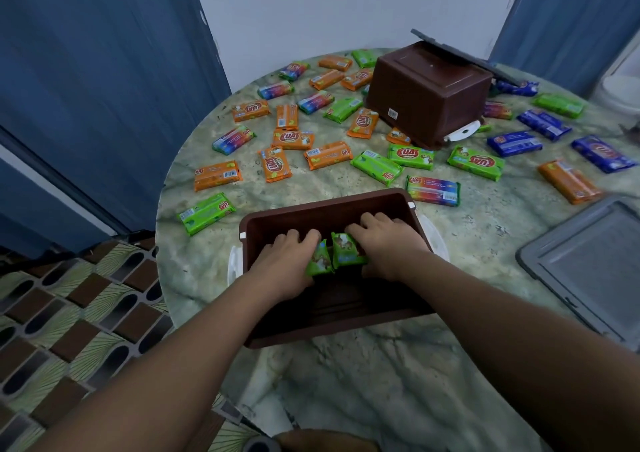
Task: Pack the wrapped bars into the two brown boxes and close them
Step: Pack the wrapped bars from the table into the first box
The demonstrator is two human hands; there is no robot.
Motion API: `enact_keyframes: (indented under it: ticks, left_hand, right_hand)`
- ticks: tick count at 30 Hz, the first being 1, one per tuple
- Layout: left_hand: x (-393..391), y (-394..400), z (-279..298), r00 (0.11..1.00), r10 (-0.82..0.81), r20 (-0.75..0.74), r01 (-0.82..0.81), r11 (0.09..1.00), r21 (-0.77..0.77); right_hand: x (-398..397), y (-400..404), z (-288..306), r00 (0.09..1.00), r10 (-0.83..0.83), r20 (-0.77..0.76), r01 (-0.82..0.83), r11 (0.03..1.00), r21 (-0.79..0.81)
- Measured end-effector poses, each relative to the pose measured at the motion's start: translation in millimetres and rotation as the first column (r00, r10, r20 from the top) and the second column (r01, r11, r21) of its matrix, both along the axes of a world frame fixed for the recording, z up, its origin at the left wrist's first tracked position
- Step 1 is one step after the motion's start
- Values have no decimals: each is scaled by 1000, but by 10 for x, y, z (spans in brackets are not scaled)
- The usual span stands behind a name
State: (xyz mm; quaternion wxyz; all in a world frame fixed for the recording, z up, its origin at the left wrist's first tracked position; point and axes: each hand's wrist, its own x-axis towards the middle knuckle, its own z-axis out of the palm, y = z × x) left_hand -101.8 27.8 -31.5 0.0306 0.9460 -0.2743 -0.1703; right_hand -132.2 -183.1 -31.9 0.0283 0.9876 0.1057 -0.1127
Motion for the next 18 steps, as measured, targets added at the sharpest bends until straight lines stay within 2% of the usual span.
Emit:
enact_keyframes:
  ticks: [3,8,12,18]
  left_hand:
    - [38,-40,-55,999,-29,-45,30,999,33]
    - [50,-54,-83,994,-42,98,43,999,-8]
    - [49,-68,-107,997,-55,50,53,998,39]
    - [49,-107,-221,984,-81,158,76,996,41]
  right_hand:
    - [-9,5,-61,1000,17,-21,-18,1000,-19]
    - [-13,-5,-99,1000,13,-2,-13,1000,22]
    - [-1,-4,-85,1000,20,-18,-20,1000,23]
    - [15,6,-126,1000,7,7,-7,999,50]
